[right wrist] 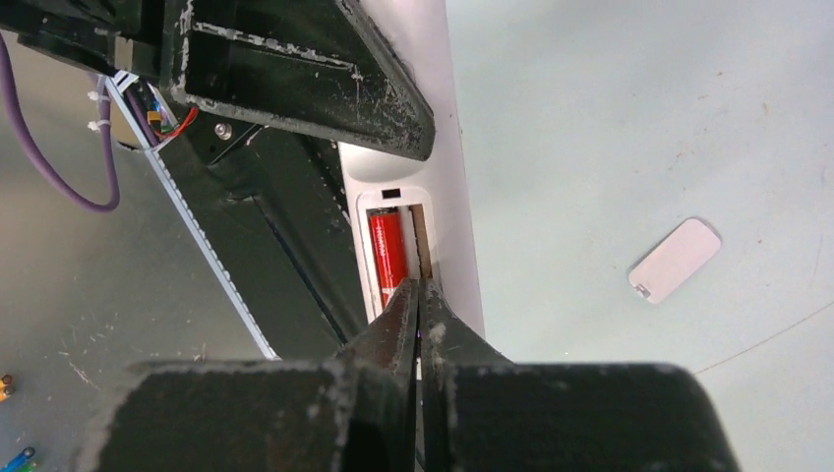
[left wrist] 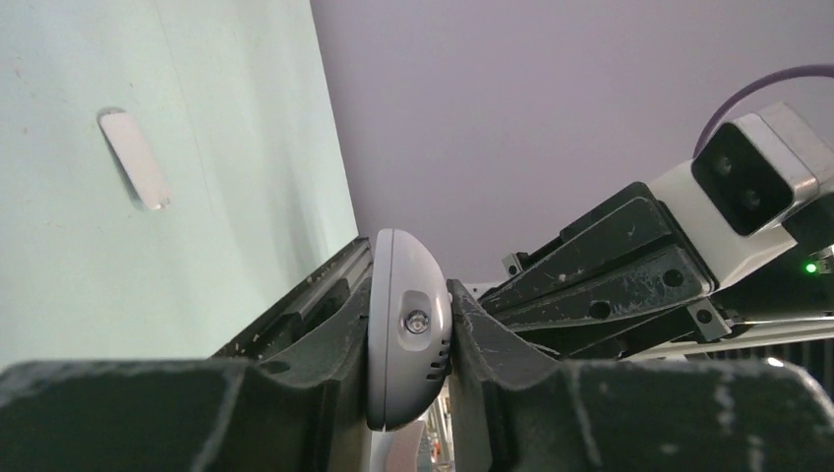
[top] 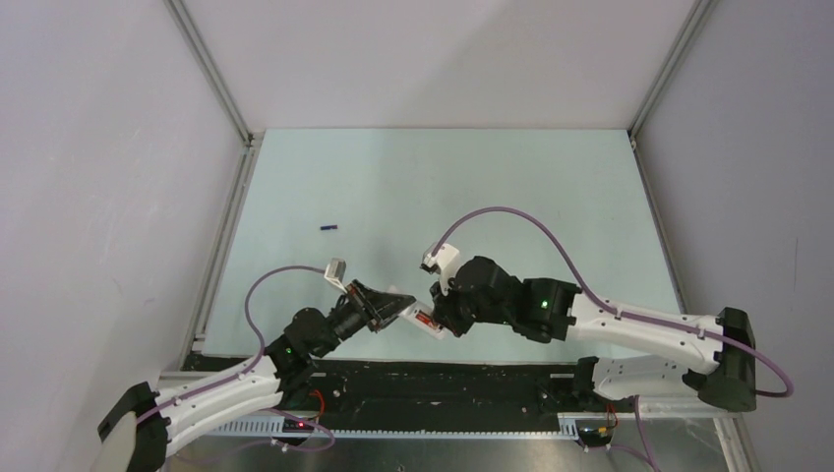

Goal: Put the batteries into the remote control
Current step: Load the battery into the remote control, then move the battery to the center of the board.

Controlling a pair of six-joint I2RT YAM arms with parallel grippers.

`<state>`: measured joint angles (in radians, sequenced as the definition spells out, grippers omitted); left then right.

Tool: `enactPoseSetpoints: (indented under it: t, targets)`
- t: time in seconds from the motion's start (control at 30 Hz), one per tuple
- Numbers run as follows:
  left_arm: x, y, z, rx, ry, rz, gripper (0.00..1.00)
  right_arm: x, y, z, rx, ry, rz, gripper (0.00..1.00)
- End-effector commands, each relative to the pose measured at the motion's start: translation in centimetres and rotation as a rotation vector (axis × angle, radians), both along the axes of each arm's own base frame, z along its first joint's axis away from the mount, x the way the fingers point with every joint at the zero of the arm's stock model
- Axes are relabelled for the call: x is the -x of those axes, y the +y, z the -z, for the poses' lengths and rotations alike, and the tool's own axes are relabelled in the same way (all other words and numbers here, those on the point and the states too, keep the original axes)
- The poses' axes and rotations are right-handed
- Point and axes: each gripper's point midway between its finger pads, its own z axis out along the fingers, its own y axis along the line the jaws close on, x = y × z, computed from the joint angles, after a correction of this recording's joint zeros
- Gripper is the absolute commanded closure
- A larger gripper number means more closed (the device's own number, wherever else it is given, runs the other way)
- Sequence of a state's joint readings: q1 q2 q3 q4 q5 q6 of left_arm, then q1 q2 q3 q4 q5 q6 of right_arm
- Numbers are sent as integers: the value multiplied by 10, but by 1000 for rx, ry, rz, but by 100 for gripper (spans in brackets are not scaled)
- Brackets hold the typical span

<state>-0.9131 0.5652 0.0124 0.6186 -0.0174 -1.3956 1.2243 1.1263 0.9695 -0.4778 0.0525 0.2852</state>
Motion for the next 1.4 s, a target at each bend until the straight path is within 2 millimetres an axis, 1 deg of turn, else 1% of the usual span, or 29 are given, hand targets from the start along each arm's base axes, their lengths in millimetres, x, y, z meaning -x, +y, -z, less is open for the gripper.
enactPoseSetpoints:
  t: [0.0, 0.2, 0.47, 0.53, 0.6, 0.67, 0.7, 0.73, 0.77, 0.8, 0.83, 0.87, 0.9, 0.93, 0.97, 1.0, 1.03, 1.07, 1.1, 1.13, 1.17, 1.2, 1.23, 1.27, 1.3, 1.33, 1.37]
  targets:
    - [14, -4, -55, 140, -100, 71, 100, -10, 8, 3, 14, 8, 33, 100]
    - [13, -4, -54, 139, -97, 68, 100, -12, 16, 13, 54, 23, 25, 100]
    - [12, -3, -48, 128, -86, 60, 100, -14, 15, 14, 68, 15, 32, 100]
    - [11, -3, -46, 121, -83, 57, 100, -17, 14, 11, 65, 1, 44, 100]
    - [10, -3, -42, 112, -78, 54, 100, -19, 13, 4, 44, -24, 56, 99]
    - [9, -3, -36, 98, -71, 47, 100, -22, 15, -13, -6, -73, 61, 95]
    - [8, -3, -30, 86, -64, 40, 100, -22, 15, -25, -41, -101, 57, 93]
    - [8, -3, -27, 79, -60, 37, 100, -27, 17, -35, -76, -130, 73, 88]
    - [7, -2, -20, 68, -51, 32, 100, -30, 14, -48, -110, -160, 85, 86]
    - [8, -1, -9, 50, -36, 32, 100, -33, 16, -60, -150, -183, 98, 80]
    - [8, 0, -3, 41, -27, 30, 100, -38, 12, -69, -173, -207, 120, 77]
    - [10, 2, 8, 29, -12, 31, 100, -44, 11, -80, -208, -223, 140, 70]
    - [10, 3, 11, 30, -6, 31, 100, -49, 10, -83, -220, -228, 156, 67]
    - [12, 5, 16, 37, 6, 31, 100, -59, 8, -86, -235, -230, 184, 61]
    - [13, 7, 16, 45, 5, 32, 100, -62, 8, -86, -245, -213, 186, 59]
    - [15, 9, 13, 65, -7, 33, 100, -75, 5, -82, -241, -204, 218, 57]
    - [16, 10, 11, 74, -13, 33, 100, -79, 7, -81, -250, -181, 215, 56]
    - [17, 11, 3, 81, -30, 33, 100, -95, 3, -72, -236, -163, 252, 54]
    - [17, 11, -2, 77, -41, 32, 100, -97, 8, -72, -253, -145, 230, 53]
    - [17, 12, -19, 59, -76, 28, 100, -113, 5, -61, -237, -126, 258, 52]
    - [17, 12, -27, 45, -96, 25, 100, -115, 12, -62, -263, -108, 224, 51]
    - [18, 15, -45, 16, -140, 20, 100, -130, 10, -51, -247, -92, 248, 50]
    - [17, 18, -54, 5, -159, 2, 100, -135, 15, -52, -267, -85, 231, 49]
    - [17, 23, -71, -20, -199, -18, 100, -148, 15, -42, -249, -72, 246, 49]
    - [18, 25, -79, -32, -217, -25, 100, -157, 18, -45, -260, -86, 249, 47]
    - [18, 30, -90, -54, -242, -37, 100, -167, 20, -30, -225, -74, 250, 46]
    - [19, 33, -100, -70, -262, -44, 100, -178, 25, -24, -201, -77, 247, 44]
